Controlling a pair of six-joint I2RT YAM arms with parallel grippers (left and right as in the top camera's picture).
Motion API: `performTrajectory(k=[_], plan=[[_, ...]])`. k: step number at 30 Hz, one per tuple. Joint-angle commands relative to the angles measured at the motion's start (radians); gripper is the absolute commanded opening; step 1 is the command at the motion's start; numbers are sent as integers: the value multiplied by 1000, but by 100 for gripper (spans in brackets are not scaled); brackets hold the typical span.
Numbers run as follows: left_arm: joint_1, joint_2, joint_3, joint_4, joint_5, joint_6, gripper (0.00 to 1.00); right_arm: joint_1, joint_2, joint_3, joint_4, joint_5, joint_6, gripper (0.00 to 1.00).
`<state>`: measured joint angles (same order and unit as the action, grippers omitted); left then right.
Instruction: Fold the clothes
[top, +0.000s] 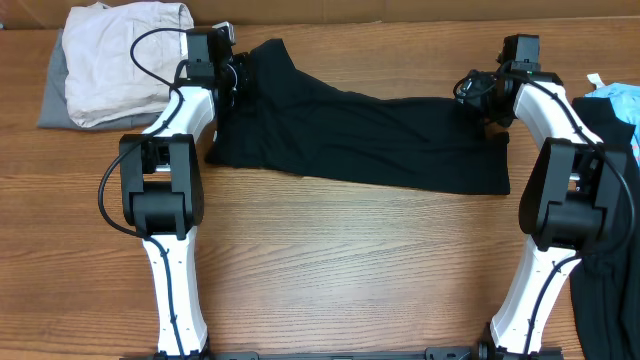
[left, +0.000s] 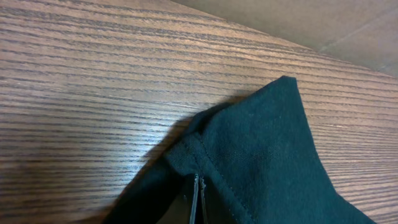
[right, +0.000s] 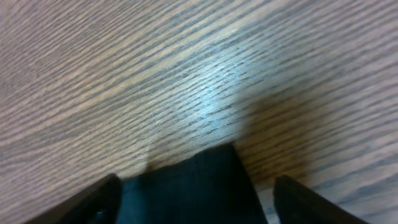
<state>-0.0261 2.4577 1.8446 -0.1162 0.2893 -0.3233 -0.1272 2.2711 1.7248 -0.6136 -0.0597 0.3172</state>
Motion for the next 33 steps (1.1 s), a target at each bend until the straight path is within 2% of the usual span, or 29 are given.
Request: performTrajectory(k=[1,2,5,11,14,17,22,33], plan=[[-9,24,18,-8,15,2,4,15,43,14,6,14,0,73],[-9,24,18,-11,15,2,4,16,47,14,7,14,1,70],[-9,24,18,-15,15,2,4,16,49,14,13,14,1,49],[-9,24,18,-16,15,2,4,16,49,15,28,14,1,34],[-9,24,18,-18,15,2,4,14,49,23,28,26,24,16],[-8,21,18,-19,27,2,4,8,48,41,10,26,35,7],[10,-24,25,-56,97,2,4,-19,48,135,-93,57,83,4],[56,-209,26,-162,104,11,4,-64,48,455,-378,59,83,4]])
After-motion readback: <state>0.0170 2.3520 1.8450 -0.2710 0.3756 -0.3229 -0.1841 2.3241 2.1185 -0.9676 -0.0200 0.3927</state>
